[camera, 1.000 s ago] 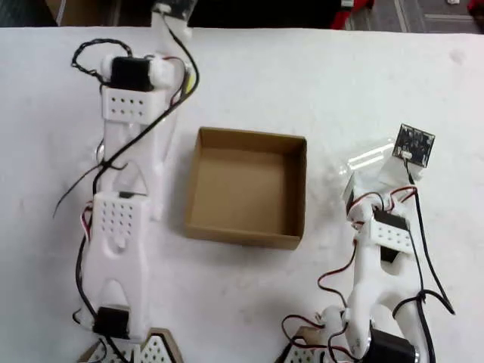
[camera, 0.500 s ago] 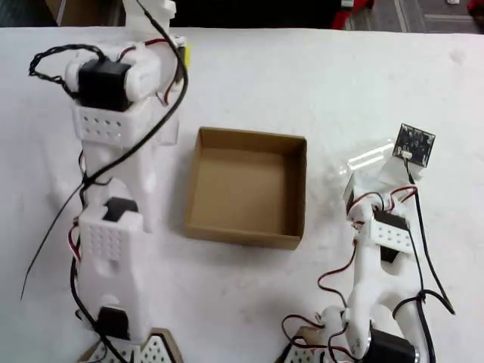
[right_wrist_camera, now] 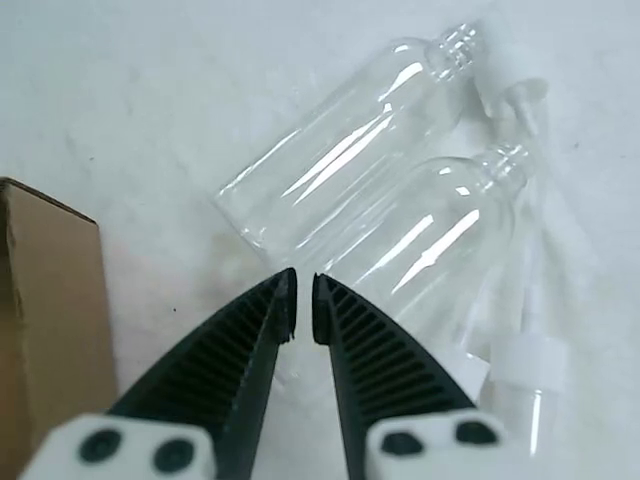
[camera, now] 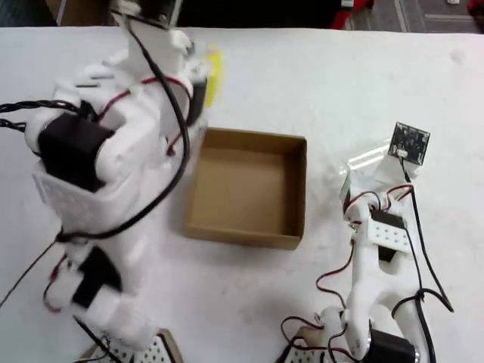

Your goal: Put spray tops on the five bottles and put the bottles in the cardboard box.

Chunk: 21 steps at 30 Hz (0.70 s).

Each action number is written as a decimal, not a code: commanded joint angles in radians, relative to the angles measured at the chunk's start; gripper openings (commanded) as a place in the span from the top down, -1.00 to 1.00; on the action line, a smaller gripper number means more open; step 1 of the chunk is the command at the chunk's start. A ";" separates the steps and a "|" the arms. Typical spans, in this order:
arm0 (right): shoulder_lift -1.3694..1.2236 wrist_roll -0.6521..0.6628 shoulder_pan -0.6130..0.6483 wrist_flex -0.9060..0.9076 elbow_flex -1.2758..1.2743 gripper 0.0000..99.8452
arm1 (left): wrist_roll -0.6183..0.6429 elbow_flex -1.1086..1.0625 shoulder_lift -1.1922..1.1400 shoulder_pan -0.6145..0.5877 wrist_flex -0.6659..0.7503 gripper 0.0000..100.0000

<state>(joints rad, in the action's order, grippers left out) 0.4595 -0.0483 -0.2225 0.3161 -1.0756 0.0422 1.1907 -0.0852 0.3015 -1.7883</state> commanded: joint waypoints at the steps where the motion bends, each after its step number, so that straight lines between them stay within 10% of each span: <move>1: 0.027 0.000 0.008 -0.016 0.005 0.96 | 0.005 -0.453 0.282 0.065 0.048 0.95; 14: 0.027 0.000 0.010 -0.019 -0.006 0.96 | -0.094 -1.252 0.794 0.097 0.588 0.95; 21: 0.027 0.000 0.004 -0.019 -0.006 0.96 | -0.107 -1.880 0.983 0.076 1.224 0.95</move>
<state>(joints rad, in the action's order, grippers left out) 0.4595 -0.0483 -0.2194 0.3161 -1.0879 -0.0545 -0.3560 0.7879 0.3905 -0.9843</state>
